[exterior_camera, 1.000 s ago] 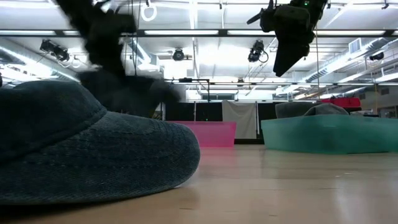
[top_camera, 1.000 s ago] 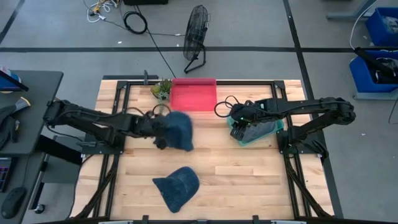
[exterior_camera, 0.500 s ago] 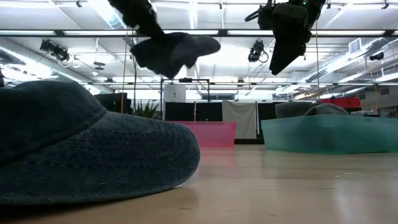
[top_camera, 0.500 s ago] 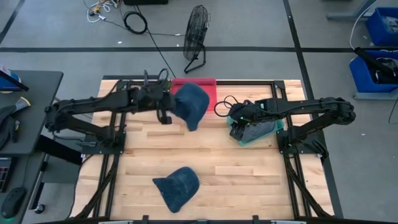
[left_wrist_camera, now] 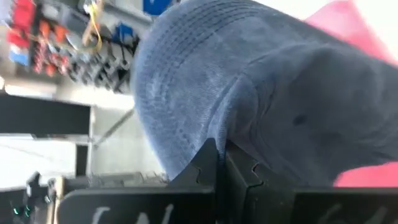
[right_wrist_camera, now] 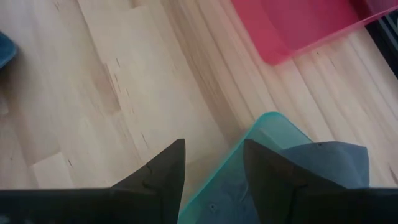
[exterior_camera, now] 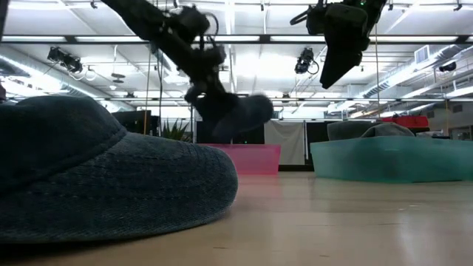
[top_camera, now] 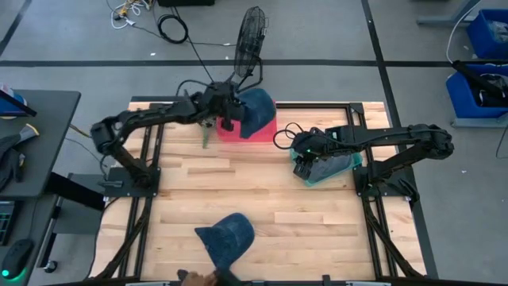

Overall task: Pick & Place hat
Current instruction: Put the top blue cap into the red bin

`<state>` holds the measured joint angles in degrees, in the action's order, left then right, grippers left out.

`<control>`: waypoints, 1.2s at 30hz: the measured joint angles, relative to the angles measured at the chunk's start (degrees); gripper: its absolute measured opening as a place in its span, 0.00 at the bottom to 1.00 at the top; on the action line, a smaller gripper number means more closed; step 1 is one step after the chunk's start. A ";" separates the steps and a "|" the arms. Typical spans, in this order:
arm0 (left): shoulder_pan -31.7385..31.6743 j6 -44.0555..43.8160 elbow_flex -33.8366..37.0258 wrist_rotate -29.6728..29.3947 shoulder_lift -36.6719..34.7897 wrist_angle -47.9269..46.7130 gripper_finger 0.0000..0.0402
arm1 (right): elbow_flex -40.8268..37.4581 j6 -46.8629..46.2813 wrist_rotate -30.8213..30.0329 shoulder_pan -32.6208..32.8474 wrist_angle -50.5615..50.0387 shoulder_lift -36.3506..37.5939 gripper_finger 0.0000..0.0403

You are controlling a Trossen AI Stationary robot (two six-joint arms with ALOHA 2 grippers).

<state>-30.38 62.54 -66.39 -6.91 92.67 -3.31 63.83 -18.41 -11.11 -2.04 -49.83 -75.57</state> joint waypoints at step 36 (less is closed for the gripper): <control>-2.77 20.39 -5.62 -1.32 10.63 -17.75 0.02 | -0.02 0.92 -0.44 0.01 0.09 0.00 0.41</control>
<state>-33.15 82.93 -72.01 -8.23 103.31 -21.07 63.81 -17.50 -11.55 -2.03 -49.74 -75.57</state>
